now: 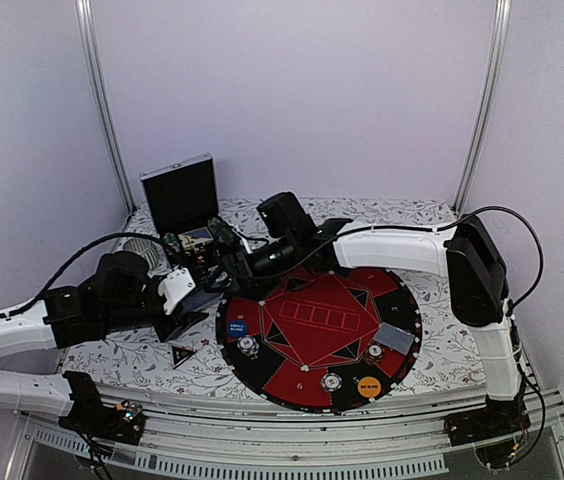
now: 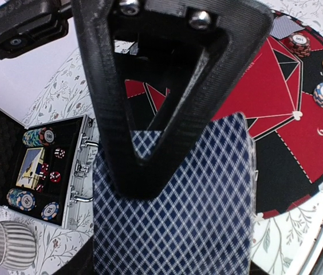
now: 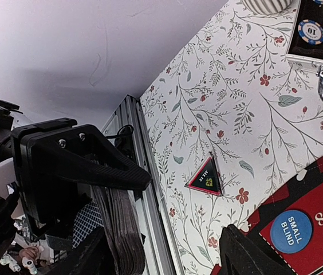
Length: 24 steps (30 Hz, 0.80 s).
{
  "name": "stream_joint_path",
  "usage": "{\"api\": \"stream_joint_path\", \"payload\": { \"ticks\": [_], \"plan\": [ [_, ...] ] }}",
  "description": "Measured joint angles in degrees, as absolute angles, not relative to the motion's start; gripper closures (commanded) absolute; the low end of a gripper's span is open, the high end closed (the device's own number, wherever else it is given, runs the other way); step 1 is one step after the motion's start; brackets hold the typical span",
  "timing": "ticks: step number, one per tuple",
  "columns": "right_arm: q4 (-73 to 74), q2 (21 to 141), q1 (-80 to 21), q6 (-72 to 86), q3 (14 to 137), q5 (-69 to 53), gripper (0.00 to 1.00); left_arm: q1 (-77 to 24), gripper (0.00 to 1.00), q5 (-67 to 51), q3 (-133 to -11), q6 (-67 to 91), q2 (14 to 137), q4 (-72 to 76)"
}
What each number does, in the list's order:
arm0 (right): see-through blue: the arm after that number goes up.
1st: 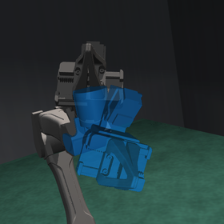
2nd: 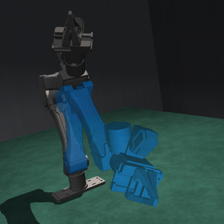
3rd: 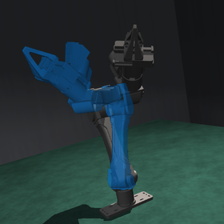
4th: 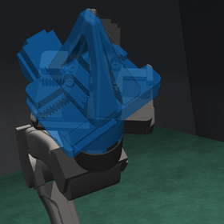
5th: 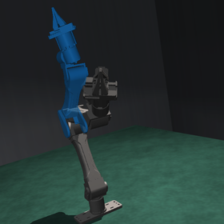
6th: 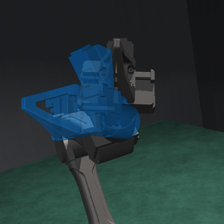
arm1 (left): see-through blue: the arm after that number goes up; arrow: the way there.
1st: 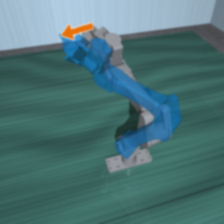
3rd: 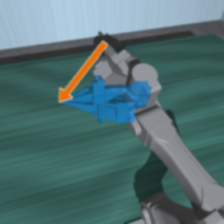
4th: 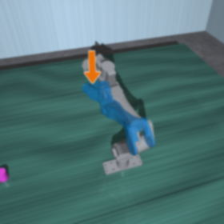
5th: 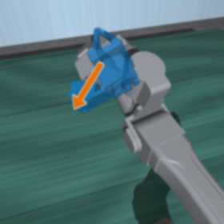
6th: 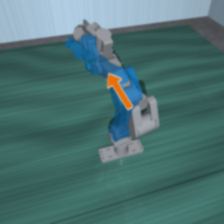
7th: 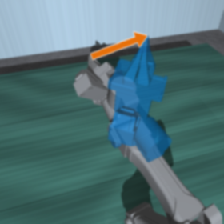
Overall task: Distribute texas hold em gaming equipment
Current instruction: Pick up the poker card from the face-down deck piles.
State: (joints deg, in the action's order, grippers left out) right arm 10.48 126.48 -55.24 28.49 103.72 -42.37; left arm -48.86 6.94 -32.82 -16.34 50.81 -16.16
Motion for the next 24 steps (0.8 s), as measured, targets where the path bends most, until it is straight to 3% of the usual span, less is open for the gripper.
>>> {"api": "stream_joint_path", "payload": {
  "ticks": [15,24],
  "plan": [
    [13.56,125.19,-55.61,27.18,105.58,-42.44,0.52,-48.86,0.47,7.79,-32.82,-16.34,50.81,-15.84],
    [14.39,124.55,-55.88,27.29,105.60,-42.06,0.75,-48.86,0.47,7.99,-32.82,-16.34,50.81,-15.73]
  ]
}}
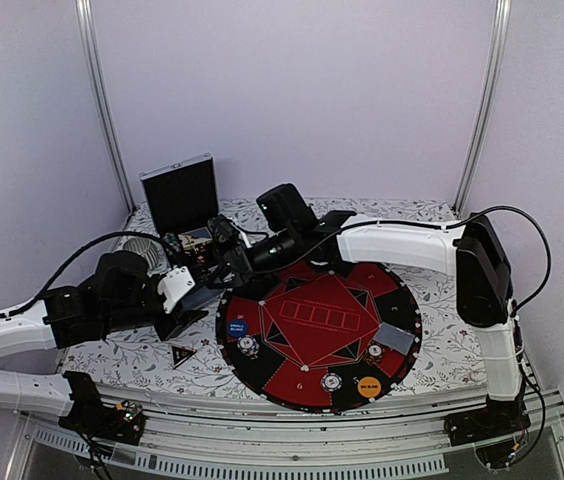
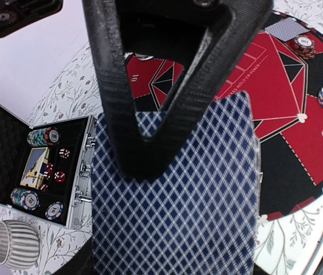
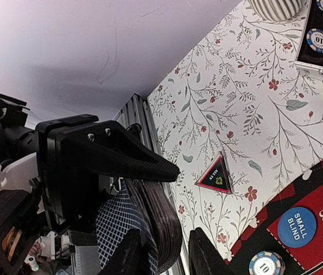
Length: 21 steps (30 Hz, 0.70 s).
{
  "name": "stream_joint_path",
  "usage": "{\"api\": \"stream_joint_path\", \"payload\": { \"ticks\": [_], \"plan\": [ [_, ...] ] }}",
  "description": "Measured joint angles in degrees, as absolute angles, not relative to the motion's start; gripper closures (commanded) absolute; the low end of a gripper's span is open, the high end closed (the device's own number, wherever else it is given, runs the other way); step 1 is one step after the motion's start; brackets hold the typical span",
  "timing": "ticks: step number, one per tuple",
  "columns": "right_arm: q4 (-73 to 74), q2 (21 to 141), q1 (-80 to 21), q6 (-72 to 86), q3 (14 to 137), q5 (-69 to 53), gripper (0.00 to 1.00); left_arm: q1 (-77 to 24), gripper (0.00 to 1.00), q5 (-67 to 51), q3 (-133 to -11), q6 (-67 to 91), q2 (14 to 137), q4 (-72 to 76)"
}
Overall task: Distribute texas hold em gaming equipment
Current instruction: Pick up the poker card from the face-down deck piles.
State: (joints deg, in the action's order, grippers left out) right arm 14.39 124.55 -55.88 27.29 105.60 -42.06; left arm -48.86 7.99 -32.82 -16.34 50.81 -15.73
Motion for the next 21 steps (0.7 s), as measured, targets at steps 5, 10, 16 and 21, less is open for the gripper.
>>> {"api": "stream_joint_path", "payload": {
  "ticks": [5,10,16,21],
  "plan": [
    [15.29,123.74,-55.88,27.14,105.60,-41.56,0.86,-48.86,0.47,7.94,-32.82,-16.36,50.74,-15.38],
    [15.88,123.46,-55.86,27.14,105.60,-40.71,0.92,-48.86,0.47,8.01,-32.82,-16.40,50.70,-15.42],
    [16.01,122.74,-55.88,27.09,105.60,-40.60,0.94,-48.84,0.47,7.97,-32.82,-16.43,50.68,-15.66],
    [16.40,122.23,-55.88,26.92,105.60,-40.18,0.95,-48.84,0.46,7.94,-32.82,-16.45,50.65,-15.59]
  ]
}}
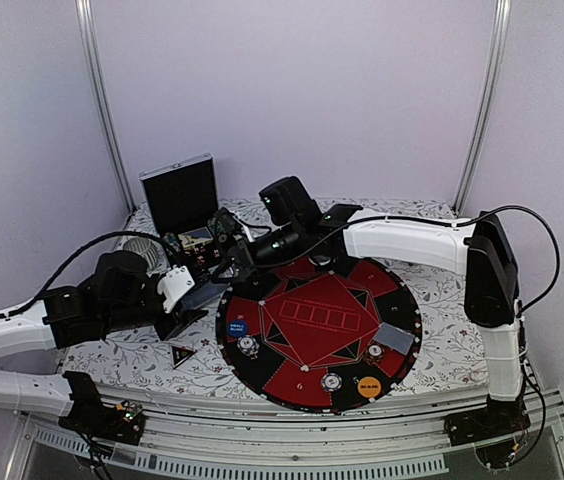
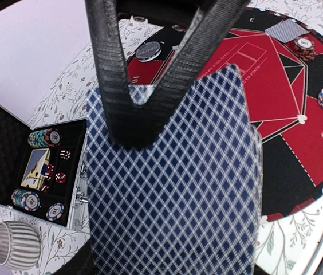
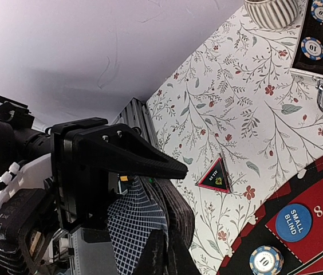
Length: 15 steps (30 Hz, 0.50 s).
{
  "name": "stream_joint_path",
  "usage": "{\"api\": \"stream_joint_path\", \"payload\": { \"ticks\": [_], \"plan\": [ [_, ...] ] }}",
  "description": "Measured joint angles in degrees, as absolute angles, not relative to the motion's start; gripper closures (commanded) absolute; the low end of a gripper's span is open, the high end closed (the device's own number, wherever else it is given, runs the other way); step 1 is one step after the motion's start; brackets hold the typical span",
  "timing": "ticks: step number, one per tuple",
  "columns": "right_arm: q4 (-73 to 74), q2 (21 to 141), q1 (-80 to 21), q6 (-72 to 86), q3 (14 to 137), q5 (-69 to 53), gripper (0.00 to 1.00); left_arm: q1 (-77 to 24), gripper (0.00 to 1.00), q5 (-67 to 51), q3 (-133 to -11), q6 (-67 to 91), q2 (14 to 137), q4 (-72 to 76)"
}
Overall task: Distribute texas hold em gaming equipment
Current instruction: Pick up the poker card from the face-down deck piles.
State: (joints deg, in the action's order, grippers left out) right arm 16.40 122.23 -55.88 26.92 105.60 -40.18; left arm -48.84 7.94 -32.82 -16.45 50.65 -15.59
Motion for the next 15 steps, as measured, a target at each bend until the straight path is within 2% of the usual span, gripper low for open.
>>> {"api": "stream_joint_path", "payload": {
  "ticks": [3,11,15],
  "plan": [
    [16.75,121.86,-55.90,26.74,105.60,-39.55,0.89,-48.86,0.47,7.97,-32.82,-16.43,50.65,-15.40],
    [17.32,121.19,-55.88,26.02,105.60,-39.00,0.88,-48.86,0.46,7.99,-32.82,-16.43,50.59,-15.40],
    [17.65,121.19,-55.88,25.91,105.60,-38.98,0.97,-48.84,0.46,7.99,-32.82,-16.43,50.59,-15.40]
  ]
}}
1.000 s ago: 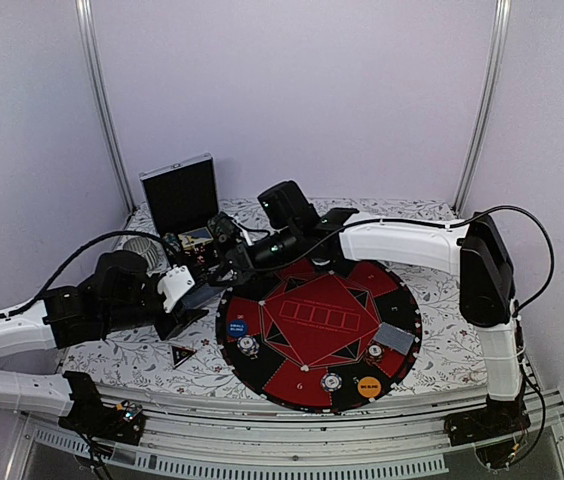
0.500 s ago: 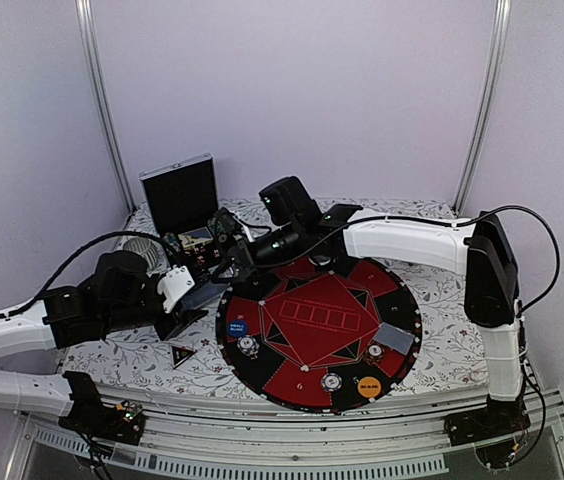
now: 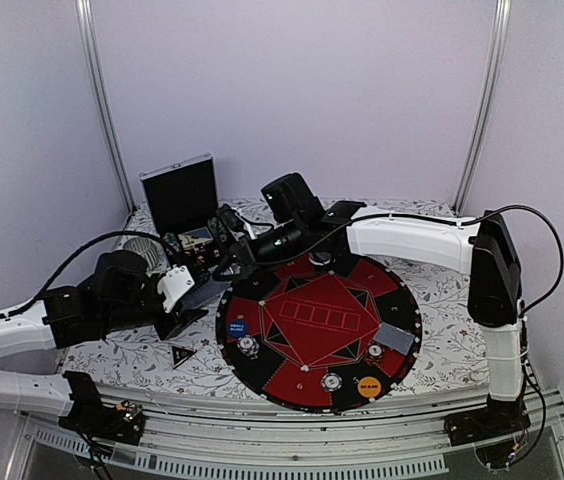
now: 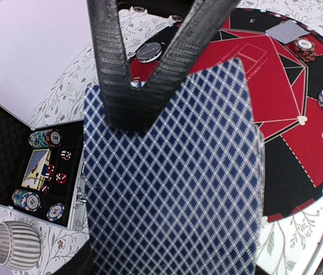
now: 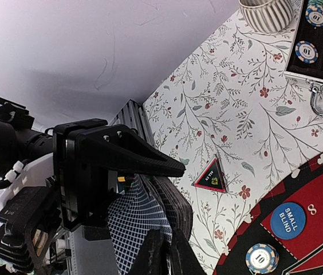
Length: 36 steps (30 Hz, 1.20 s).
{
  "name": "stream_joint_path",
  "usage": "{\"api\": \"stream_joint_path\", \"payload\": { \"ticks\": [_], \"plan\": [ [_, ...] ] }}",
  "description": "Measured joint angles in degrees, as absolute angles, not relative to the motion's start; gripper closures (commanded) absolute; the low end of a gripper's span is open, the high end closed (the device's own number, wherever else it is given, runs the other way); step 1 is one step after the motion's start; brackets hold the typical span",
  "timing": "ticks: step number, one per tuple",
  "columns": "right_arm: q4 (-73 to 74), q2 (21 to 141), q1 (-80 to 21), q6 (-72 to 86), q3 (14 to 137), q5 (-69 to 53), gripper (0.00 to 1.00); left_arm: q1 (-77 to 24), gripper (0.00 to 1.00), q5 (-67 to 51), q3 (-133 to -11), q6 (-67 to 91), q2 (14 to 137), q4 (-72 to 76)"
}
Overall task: Distribute texas hold em gaming equipment
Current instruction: Pick up the poker card from the face-down deck piles.
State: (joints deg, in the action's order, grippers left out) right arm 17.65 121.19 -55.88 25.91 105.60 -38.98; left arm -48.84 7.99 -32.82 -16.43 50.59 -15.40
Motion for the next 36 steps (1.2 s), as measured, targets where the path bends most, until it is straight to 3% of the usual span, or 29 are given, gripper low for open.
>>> {"api": "stream_joint_path", "payload": {
  "ticks": [25,36],
  "plan": [
    [18.72,114.30,-54.85,24.38,104.90,-33.58,0.98,-48.84,0.46,8.01,-32.82,-16.43,50.43,-15.27],
    [-2.04,101.06,-46.33,33.34,81.58,-26.89,0.98,-48.84,0.46,8.03,-32.82,-16.32,48.84,-15.29]
  ]
}}
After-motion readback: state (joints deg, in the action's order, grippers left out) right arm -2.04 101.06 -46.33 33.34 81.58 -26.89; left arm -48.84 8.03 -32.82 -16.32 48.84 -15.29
